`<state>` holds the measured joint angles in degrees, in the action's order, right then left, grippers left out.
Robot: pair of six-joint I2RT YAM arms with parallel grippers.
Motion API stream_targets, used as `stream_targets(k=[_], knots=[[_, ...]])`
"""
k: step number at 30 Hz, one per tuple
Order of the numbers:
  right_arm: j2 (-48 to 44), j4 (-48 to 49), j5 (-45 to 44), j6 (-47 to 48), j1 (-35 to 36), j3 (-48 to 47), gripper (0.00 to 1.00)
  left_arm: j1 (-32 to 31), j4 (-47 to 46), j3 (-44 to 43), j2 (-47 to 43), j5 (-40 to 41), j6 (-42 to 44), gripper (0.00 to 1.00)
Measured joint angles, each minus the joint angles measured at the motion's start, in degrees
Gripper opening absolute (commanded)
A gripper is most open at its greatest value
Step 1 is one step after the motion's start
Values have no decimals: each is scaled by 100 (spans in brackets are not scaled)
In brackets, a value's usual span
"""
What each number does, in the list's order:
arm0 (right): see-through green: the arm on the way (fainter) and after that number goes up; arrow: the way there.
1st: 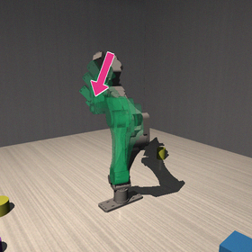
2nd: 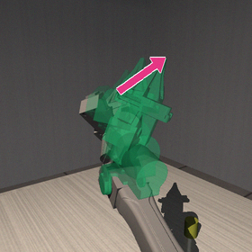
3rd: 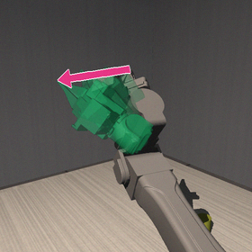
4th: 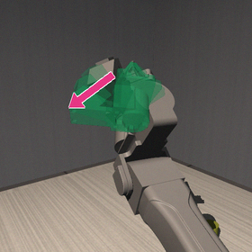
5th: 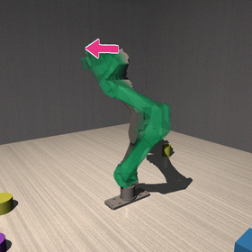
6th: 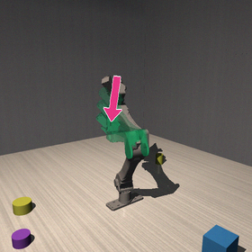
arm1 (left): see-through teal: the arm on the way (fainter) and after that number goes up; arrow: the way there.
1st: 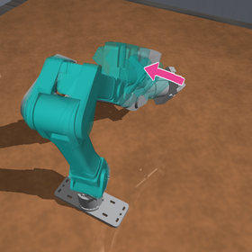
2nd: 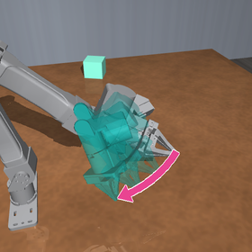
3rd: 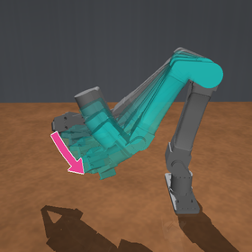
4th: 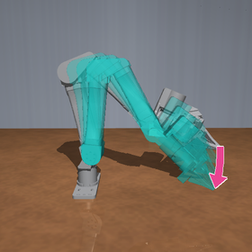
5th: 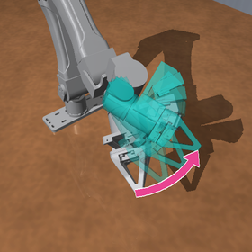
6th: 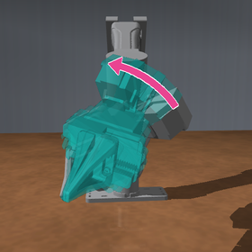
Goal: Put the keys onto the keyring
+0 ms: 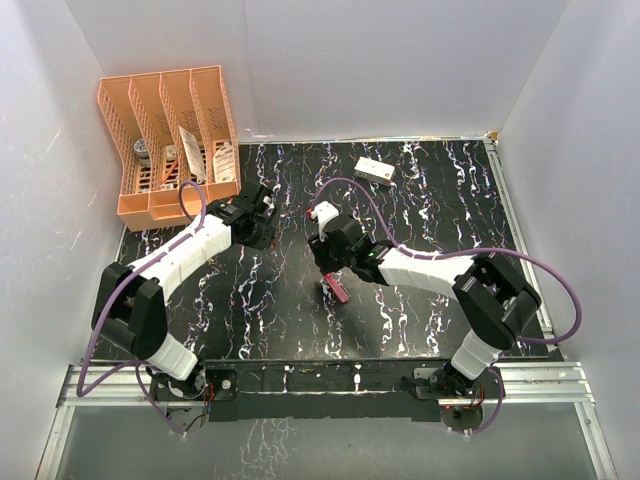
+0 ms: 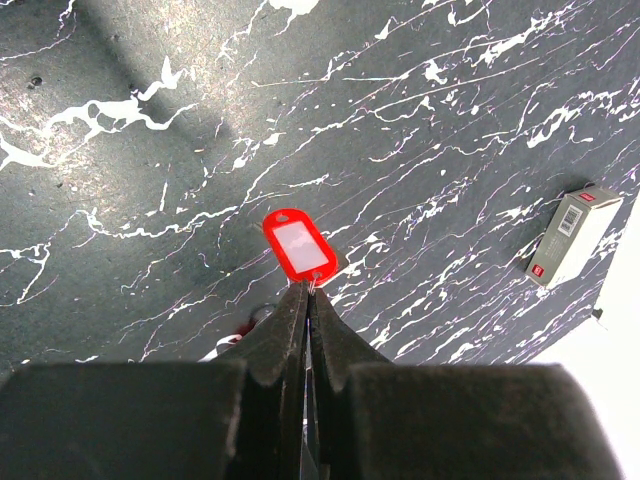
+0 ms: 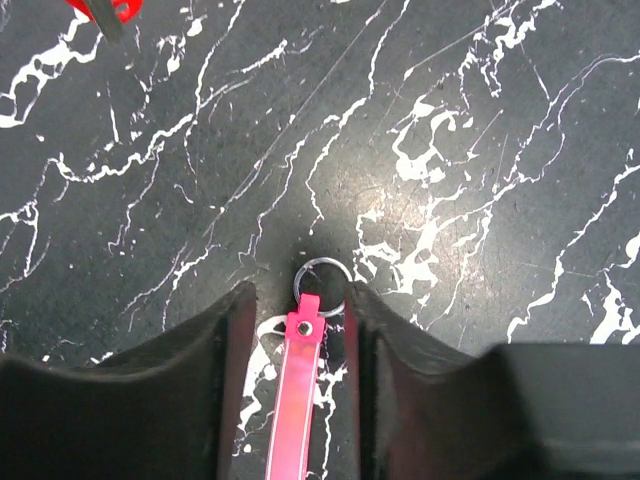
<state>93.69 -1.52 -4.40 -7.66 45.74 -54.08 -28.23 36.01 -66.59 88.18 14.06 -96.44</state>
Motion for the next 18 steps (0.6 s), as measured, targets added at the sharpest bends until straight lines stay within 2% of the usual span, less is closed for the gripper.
stream_targets(k=[2,6,18], knots=[[2,-111,4,0,0,0,49,0,0,0,0,0,0,0],[4,-334,33,-70,0,0,54,0,0,0,0,0,0,0],[9,-332,160,-468,0,476,53,0,-2,0,0,-13,7,0]])
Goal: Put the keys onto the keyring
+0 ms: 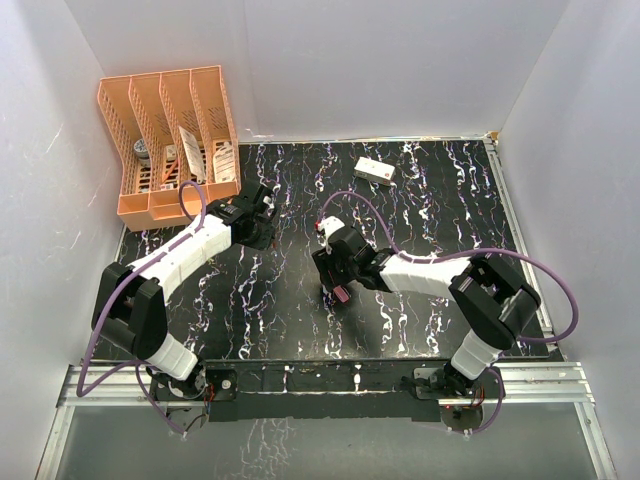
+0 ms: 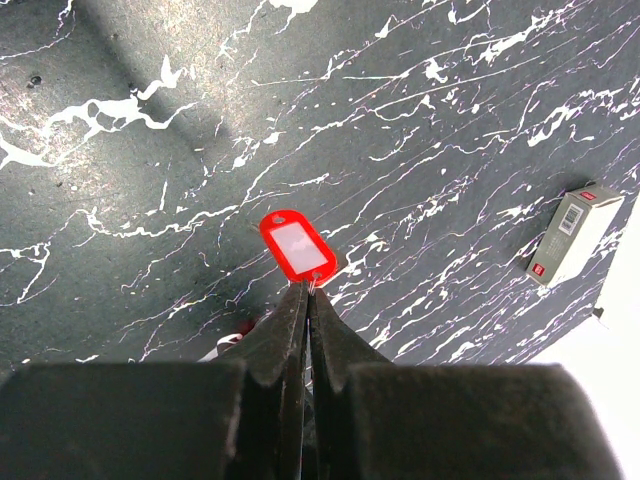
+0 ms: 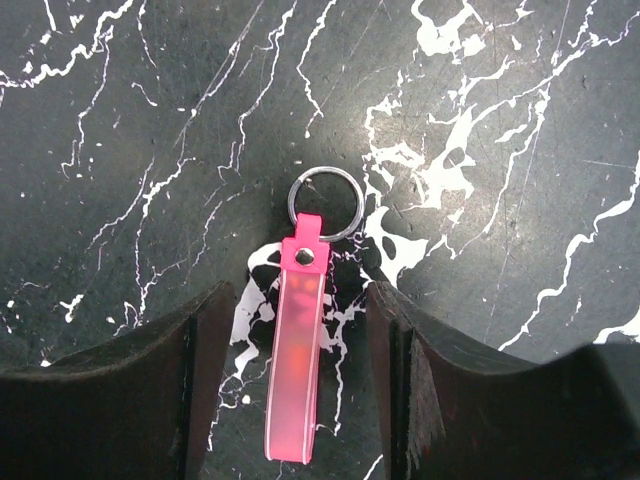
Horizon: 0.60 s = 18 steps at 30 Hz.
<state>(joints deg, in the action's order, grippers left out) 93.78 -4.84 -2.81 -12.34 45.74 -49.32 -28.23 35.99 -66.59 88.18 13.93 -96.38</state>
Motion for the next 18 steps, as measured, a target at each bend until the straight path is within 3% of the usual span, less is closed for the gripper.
stream_targets(k=[14,18], knots=[[284,407,-4,-223,0,35,49,0,-2,0,0,-7,15,0],[343,546,-70,-289,0,35,37,0,-9,2,0,-7,15,0]])
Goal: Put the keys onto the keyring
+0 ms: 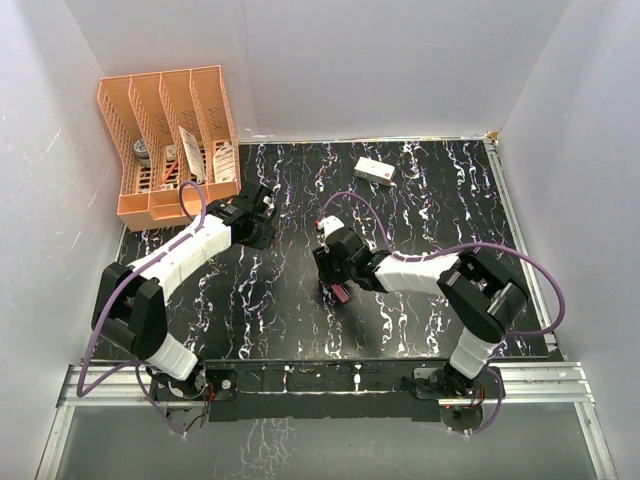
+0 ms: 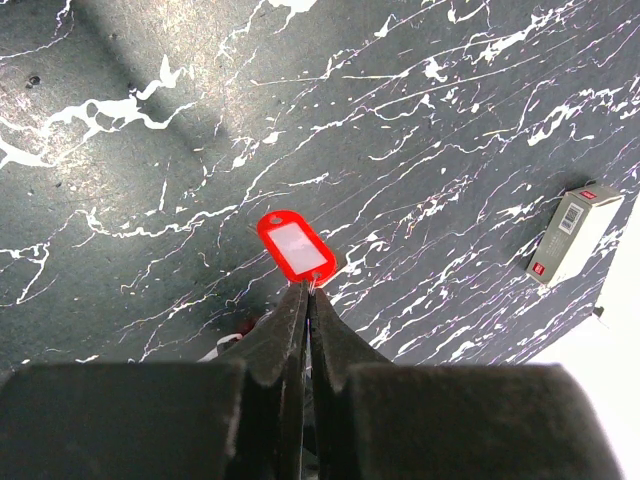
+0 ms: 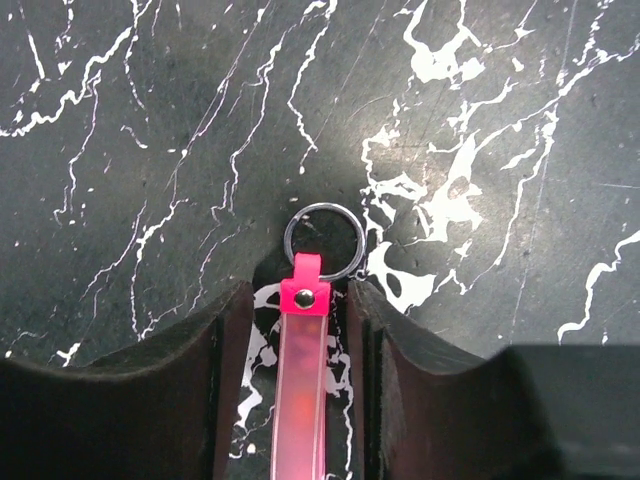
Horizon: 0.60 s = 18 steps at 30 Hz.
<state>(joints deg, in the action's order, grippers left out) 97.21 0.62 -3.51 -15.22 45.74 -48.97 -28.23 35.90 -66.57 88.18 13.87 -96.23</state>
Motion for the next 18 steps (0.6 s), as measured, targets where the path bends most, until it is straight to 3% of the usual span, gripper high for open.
stream_targets(k=[5,18], knots=[[48,87,-155,-79,2,0,30,0,-37,44,0,0,0,0],[162,101,-807,-142,273,-50,31,0,-118,90,2,-44,0,0]])
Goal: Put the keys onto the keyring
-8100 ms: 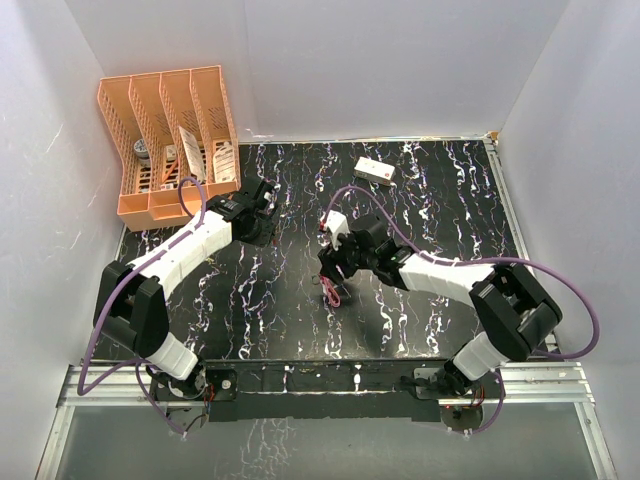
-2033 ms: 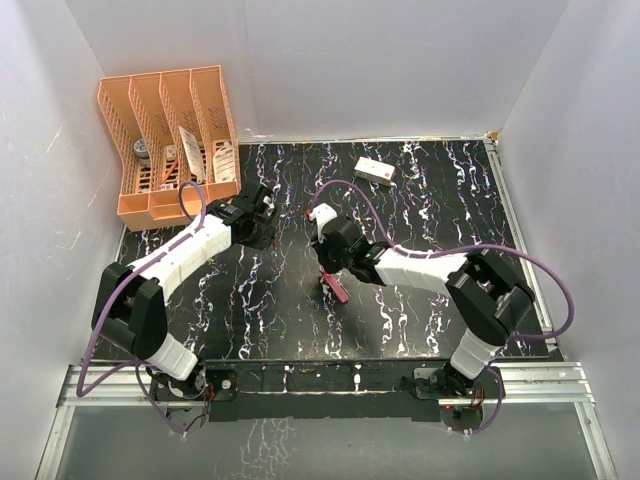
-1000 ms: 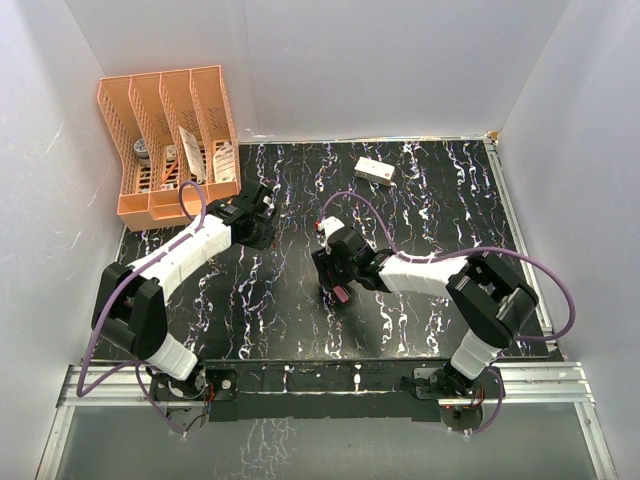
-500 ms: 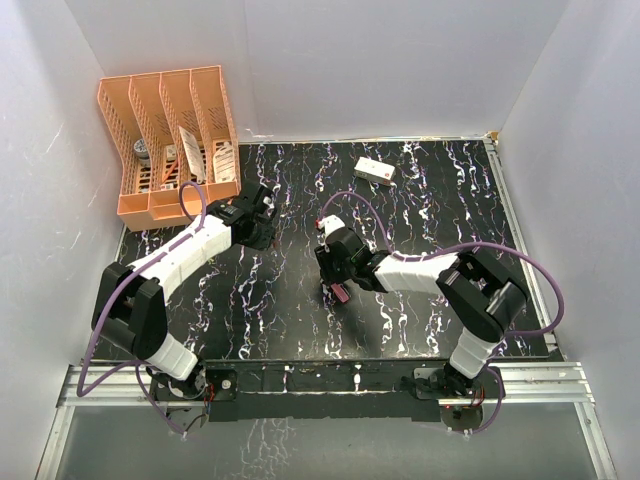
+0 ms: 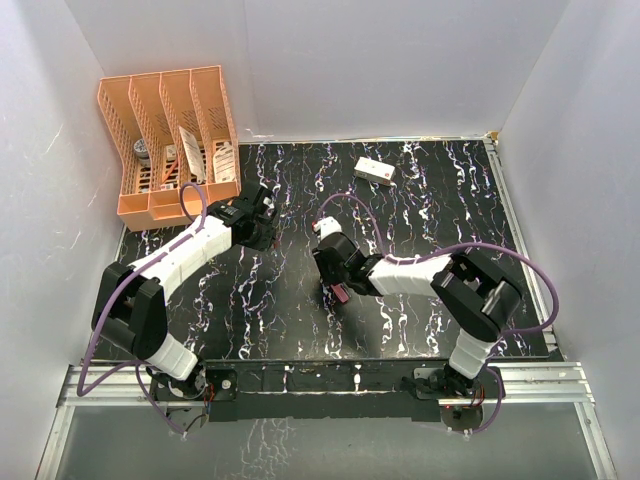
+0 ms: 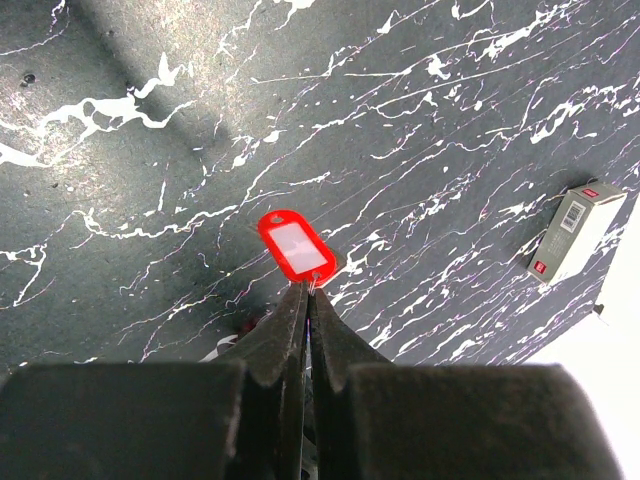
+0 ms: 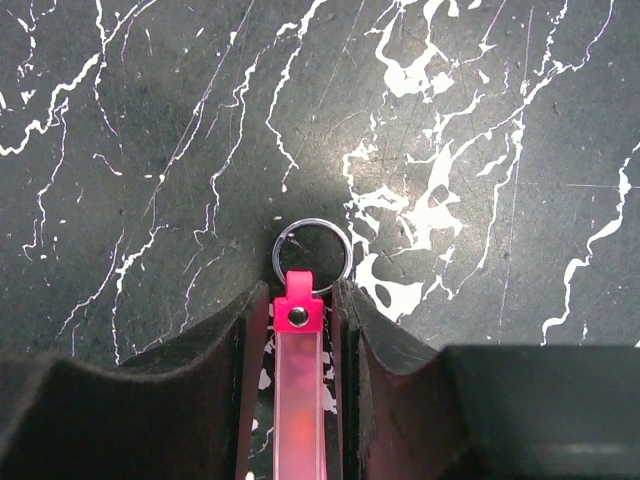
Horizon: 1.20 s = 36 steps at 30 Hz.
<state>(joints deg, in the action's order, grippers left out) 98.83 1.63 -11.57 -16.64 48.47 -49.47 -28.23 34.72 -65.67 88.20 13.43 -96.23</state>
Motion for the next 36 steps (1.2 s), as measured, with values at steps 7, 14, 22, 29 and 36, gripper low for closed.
stream_targets(k=[7,14,22,29,36], knots=[[129,15,-361,-2,144,-98,29,0,0,4,-2,-4,0,0],[142,33,-522,-76,175,-98,23,0,-4,11,-2,-24,0,0],[140,103,-656,-203,179,-46,6,0,-33,11,-2,-44,0,0],[-313,-24,-468,-107,157,256,3,0,-39,11,-2,-42,4,0],[-960,-118,-37,199,-70,310,2,0,-39,11,-2,-39,20,0]])
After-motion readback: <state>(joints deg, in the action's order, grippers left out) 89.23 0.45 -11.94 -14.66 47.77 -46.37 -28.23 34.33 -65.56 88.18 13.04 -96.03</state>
